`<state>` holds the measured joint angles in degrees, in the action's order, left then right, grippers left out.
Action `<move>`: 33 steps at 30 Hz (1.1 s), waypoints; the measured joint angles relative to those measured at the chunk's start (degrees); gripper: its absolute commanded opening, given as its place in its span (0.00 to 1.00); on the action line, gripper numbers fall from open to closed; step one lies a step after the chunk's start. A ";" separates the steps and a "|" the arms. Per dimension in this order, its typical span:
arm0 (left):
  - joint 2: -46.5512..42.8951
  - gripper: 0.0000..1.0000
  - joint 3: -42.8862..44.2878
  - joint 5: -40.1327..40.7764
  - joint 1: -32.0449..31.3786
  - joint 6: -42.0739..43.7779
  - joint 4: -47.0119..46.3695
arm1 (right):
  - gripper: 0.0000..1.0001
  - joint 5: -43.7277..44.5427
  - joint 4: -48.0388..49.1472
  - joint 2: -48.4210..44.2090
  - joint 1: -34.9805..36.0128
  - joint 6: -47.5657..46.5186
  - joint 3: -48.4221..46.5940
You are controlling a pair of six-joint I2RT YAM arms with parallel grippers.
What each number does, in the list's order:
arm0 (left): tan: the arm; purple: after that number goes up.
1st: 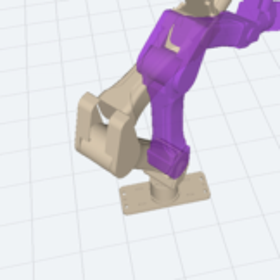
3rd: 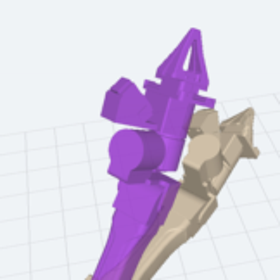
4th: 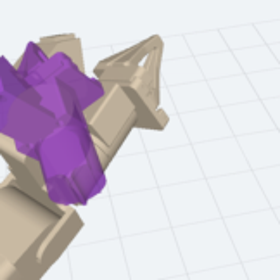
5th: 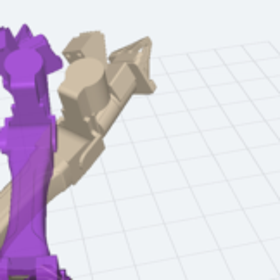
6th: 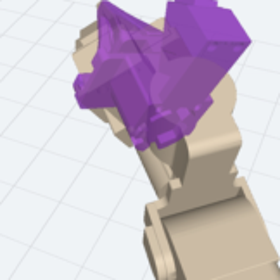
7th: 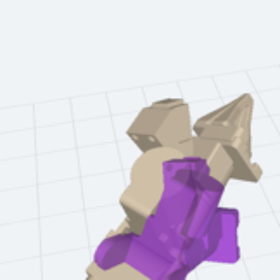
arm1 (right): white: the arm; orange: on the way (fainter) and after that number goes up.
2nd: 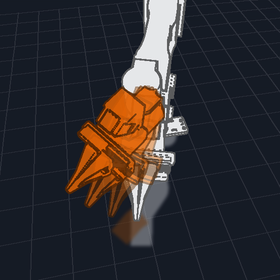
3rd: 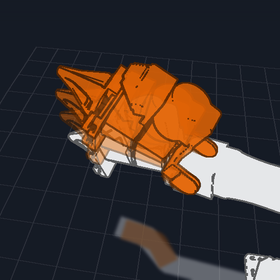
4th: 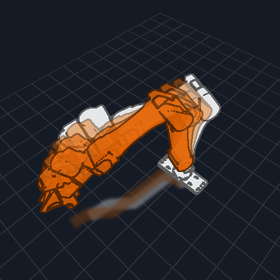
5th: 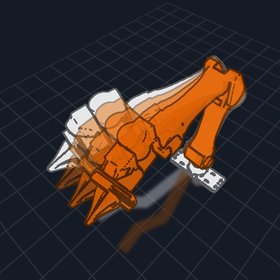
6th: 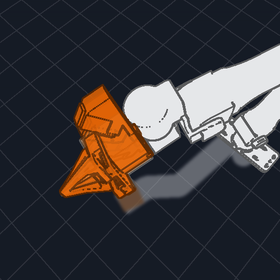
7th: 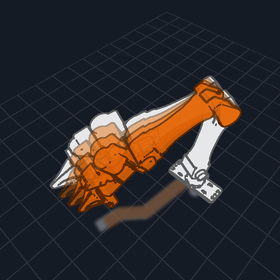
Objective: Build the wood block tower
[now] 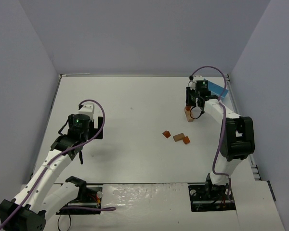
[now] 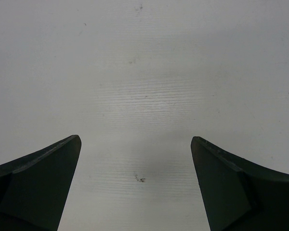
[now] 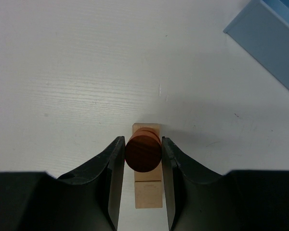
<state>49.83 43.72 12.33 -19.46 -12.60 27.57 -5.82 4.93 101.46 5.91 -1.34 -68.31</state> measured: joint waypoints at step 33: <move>0.04 0.97 0.00 -1.75 0.00 -0.28 0.02 | 0.52 1.11 -3.65 -19.06 8.88 7.43 10.97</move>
<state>49.87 43.72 10.58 -19.46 -12.88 27.59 -4.71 1.28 82.41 14.79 6.08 -57.33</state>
